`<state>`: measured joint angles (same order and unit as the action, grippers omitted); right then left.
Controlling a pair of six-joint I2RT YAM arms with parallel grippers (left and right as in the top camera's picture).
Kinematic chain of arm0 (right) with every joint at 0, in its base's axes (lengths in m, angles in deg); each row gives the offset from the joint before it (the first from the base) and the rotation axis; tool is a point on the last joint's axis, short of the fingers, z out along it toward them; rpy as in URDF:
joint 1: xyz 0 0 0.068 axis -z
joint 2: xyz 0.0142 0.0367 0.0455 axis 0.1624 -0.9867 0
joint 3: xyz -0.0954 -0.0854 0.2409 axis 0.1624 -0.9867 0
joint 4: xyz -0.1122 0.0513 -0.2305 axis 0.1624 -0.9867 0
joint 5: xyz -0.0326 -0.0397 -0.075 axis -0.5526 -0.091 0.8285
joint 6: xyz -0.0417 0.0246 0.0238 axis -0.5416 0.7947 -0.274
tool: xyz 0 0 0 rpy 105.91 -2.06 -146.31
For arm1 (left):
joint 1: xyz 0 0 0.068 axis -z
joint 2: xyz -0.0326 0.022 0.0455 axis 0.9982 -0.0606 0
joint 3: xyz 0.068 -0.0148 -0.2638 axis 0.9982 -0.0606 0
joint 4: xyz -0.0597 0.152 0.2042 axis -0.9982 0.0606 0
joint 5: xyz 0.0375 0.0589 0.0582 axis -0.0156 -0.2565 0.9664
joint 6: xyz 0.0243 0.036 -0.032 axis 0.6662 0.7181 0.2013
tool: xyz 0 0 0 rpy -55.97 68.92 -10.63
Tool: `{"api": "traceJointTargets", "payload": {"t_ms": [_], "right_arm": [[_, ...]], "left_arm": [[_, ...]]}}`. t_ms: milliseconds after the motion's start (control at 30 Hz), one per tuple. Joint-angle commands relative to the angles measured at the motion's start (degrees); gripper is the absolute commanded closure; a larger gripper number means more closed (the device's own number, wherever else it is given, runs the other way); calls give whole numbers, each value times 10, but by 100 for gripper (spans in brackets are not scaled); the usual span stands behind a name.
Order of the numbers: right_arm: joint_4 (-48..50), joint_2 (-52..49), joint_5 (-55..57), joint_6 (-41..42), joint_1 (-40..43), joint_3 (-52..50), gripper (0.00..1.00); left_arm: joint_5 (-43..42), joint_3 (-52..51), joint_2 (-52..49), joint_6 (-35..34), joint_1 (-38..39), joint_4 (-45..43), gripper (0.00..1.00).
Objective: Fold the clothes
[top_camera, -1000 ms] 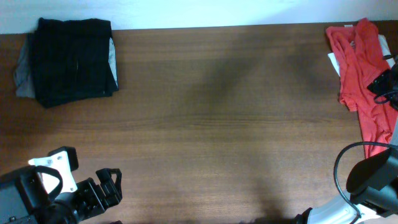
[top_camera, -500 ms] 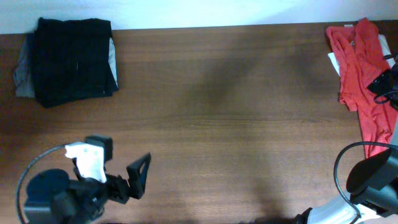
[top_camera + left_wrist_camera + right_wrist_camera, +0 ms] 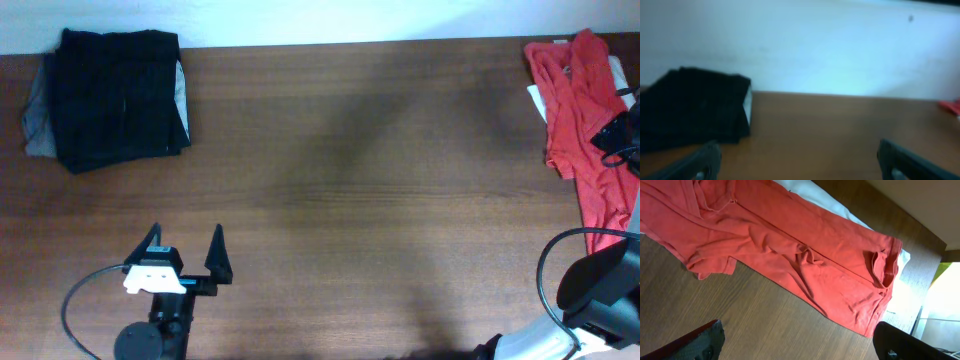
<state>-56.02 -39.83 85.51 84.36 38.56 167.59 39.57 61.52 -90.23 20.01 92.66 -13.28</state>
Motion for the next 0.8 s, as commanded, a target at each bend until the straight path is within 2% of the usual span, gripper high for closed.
{"api": "traceJointTargets", "payload": {"t_ms": [0, 133, 233, 300, 767], "right_arm": [[0, 10, 9, 5, 1, 2, 2], [0, 10, 9, 5, 1, 2, 2], [0, 10, 9, 5, 1, 2, 2], [0, 10, 9, 5, 1, 2, 2], [0, 10, 9, 5, 1, 2, 2]], "left_arm": [[2, -85, 23, 7, -26, -70, 1], [-14, -134, 23, 7, -42, -111, 1], [-15, -137, 23, 9, -65, -74, 1], [-16, -137, 23, 34, -67, -74, 1], [-16, -137, 23, 35, -67, -74, 1]]}}
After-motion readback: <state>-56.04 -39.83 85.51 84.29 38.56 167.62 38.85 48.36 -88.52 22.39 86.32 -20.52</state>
